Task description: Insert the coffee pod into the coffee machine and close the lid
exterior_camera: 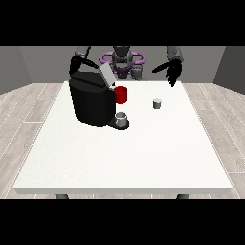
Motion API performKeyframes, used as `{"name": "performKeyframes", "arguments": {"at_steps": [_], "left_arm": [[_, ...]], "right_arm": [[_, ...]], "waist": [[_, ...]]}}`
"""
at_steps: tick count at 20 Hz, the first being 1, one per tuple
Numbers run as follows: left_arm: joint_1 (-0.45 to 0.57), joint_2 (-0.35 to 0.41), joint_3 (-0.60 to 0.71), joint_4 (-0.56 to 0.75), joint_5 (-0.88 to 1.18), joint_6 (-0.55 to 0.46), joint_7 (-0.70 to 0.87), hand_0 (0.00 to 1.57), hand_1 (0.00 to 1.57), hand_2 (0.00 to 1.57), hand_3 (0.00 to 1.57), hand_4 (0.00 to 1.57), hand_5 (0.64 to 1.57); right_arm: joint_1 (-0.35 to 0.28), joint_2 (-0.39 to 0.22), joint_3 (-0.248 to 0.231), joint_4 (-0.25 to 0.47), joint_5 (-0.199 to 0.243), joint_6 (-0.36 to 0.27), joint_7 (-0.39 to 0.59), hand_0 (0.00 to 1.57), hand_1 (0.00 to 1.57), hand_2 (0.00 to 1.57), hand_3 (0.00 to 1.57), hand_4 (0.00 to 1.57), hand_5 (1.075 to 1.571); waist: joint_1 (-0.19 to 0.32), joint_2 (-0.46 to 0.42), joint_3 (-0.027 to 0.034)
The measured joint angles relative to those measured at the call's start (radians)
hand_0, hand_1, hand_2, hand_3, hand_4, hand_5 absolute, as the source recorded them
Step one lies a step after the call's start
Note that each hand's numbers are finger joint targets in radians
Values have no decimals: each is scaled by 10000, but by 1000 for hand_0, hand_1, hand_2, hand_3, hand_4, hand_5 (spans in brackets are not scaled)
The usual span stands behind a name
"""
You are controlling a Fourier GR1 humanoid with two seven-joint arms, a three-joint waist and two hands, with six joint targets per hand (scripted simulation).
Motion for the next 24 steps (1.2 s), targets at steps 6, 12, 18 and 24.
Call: {"name": "performKeyframes", "arguments": {"at_steps": [6,12,18,24], "left_arm": [[-1119,540,38,1379,-806,-135,28,0,0,0,0,0,1571],[-2026,712,-51,2726,-1520,-283,-150,0,0,0,0,0,1571],[-2768,621,-157,3993,-2401,139,-494,488,488,724,486,0,1571],[-3221,156,-557,4595,-3505,1246,-788,1071,1071,1107,914,448,1571]], "right_arm": [[-551,336,347,65,104,-225,83,0,0,0,0,0,1571],[-893,368,335,466,112,-215,168,0,0,0,0,0,1571],[-1340,480,349,855,123,-270,357,0,0,0,0,0,1571],[-1650,565,380,1440,193,-391,317,0,0,0,0,0,1571]], "waist": [[-413,875,-2],[-510,1274,-3],[-464,1497,-4],[-348,1541,-2]]}}
